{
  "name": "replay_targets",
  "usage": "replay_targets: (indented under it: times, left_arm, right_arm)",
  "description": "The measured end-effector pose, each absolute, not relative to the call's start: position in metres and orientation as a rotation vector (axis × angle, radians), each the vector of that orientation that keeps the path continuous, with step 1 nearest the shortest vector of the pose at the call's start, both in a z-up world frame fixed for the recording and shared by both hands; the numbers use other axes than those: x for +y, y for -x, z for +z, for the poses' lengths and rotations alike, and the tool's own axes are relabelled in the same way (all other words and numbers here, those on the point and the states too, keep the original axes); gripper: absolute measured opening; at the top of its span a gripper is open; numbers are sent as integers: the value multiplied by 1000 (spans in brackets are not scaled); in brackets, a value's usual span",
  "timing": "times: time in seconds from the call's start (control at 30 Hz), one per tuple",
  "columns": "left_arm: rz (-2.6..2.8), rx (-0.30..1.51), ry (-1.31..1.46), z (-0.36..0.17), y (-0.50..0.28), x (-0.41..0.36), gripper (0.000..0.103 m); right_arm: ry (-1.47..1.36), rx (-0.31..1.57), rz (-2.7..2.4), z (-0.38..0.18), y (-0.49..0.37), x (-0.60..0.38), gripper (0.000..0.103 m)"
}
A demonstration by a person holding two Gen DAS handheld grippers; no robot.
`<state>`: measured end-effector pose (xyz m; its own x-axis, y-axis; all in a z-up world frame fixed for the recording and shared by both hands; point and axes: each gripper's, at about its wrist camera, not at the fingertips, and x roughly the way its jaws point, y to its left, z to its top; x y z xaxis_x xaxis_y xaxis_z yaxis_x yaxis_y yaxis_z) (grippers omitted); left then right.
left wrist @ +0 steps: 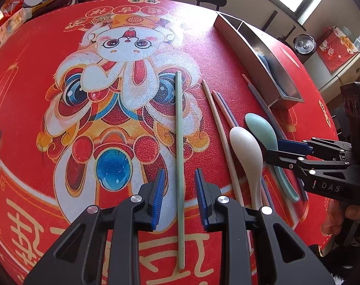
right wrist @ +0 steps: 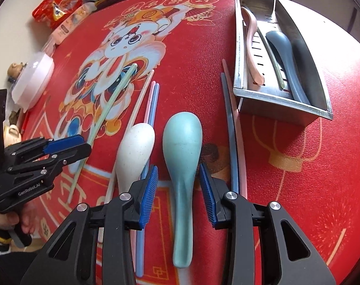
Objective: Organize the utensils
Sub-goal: 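Grasp the teal spoon with the right tool while the left tool grasps a green chopstick, then carry the teal spoon with the right tool while the left tool carries the green chopstick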
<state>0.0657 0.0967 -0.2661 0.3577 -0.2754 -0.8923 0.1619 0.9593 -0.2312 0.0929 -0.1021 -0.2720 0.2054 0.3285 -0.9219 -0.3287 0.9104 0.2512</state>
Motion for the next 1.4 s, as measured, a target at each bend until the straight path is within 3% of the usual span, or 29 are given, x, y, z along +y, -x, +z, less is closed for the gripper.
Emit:
replay_targets:
  times: [0.07, 0.3, 0.37, 0.47, 1.4]
  left_arm:
    - [-282, 1170, 108, -266, -67, 96, 25]
    - [-271, 1178, 97, -266, -74, 91, 23]
    - [-268, 1180, 82, -267, -75, 89, 9]
    - [-280, 1193, 72, -268, -75, 86, 6]
    - [-291, 1181, 29, -272, -62, 75, 7]
  right_arm:
    - [16, 1290, 466, -272, -92, -100, 23]
    - [-37, 1316, 501, -273, -90, -106, 17]
    - [-56, 1312, 510, -271, -88, -108, 13]
    - [-64, 1300, 522, -266, -86, -109, 8]
    - [-140, 1313, 518, -270, -89, -117, 9]
